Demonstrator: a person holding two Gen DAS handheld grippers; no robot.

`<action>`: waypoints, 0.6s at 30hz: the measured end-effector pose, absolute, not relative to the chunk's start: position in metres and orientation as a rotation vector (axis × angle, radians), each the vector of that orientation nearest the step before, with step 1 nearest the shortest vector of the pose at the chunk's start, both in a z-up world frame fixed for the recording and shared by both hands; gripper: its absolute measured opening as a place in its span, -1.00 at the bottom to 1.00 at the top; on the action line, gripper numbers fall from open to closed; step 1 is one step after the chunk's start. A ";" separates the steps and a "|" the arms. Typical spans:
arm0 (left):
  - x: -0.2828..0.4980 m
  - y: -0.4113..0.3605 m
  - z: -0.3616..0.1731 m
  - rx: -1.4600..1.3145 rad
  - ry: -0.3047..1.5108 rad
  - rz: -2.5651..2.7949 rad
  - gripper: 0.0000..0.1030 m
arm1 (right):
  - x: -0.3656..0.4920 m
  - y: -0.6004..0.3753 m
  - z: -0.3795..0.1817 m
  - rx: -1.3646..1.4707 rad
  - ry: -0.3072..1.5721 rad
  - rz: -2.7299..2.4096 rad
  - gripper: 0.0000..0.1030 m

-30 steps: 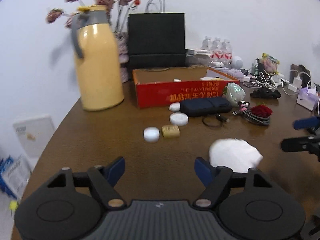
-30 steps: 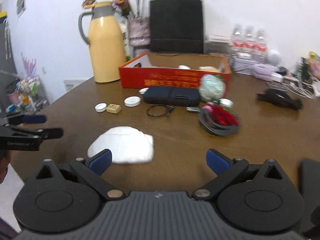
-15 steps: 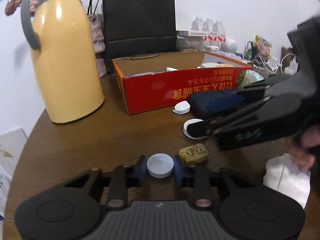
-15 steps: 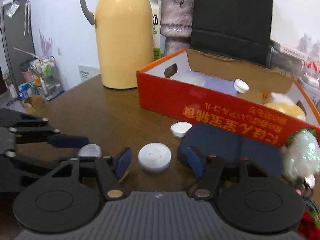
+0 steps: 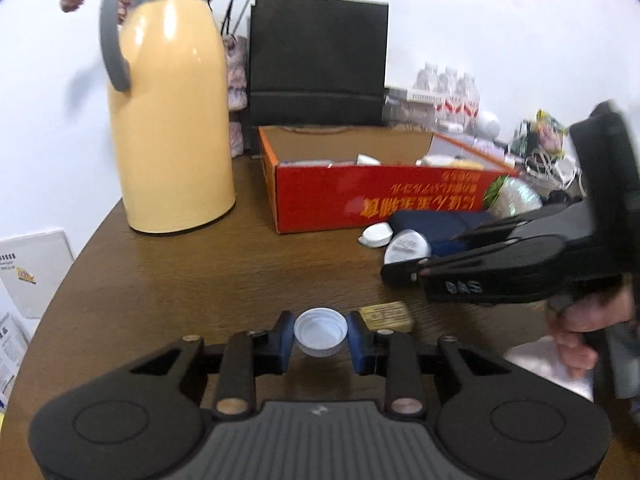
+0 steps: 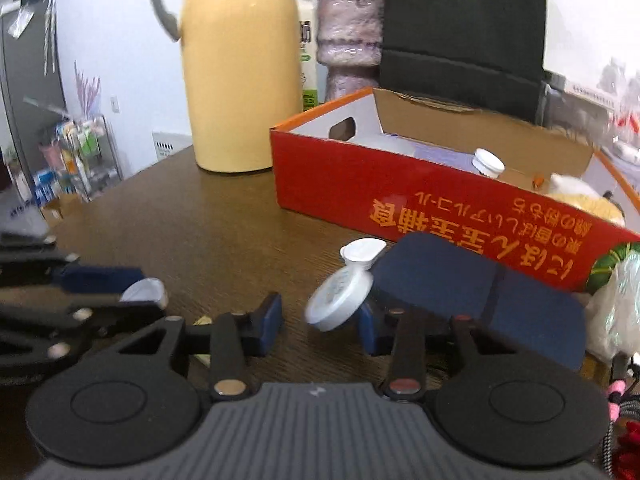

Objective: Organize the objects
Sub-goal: 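Grasp a white cap with the left gripper while right grasps another cap, then carry both white caps into the box and open both grippers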

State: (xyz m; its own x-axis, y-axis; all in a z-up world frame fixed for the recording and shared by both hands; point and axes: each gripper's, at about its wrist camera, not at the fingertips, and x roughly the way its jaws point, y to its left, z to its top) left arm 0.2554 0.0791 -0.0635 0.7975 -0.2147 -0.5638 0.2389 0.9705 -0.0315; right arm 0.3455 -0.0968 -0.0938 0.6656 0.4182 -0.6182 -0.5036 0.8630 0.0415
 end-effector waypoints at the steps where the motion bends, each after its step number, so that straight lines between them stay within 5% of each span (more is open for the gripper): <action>1: 0.247 0.077 -0.059 0.028 0.589 -0.240 -0.48 | 0.344 -0.099 -0.092 -0.128 0.660 0.526 -0.81; 18: 0.104 0.035 -0.026 -0.051 0.560 -0.262 -0.48 | 0.148 -0.196 -0.044 -0.015 0.530 0.501 -0.81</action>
State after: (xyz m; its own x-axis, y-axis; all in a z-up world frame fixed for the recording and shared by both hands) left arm 0.1037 0.0352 -0.0258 0.8149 -0.2593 -0.5184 0.2315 0.9655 -0.1190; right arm 0.1481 -0.1958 -0.0444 0.7455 0.4537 -0.4882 -0.4615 0.8799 0.1129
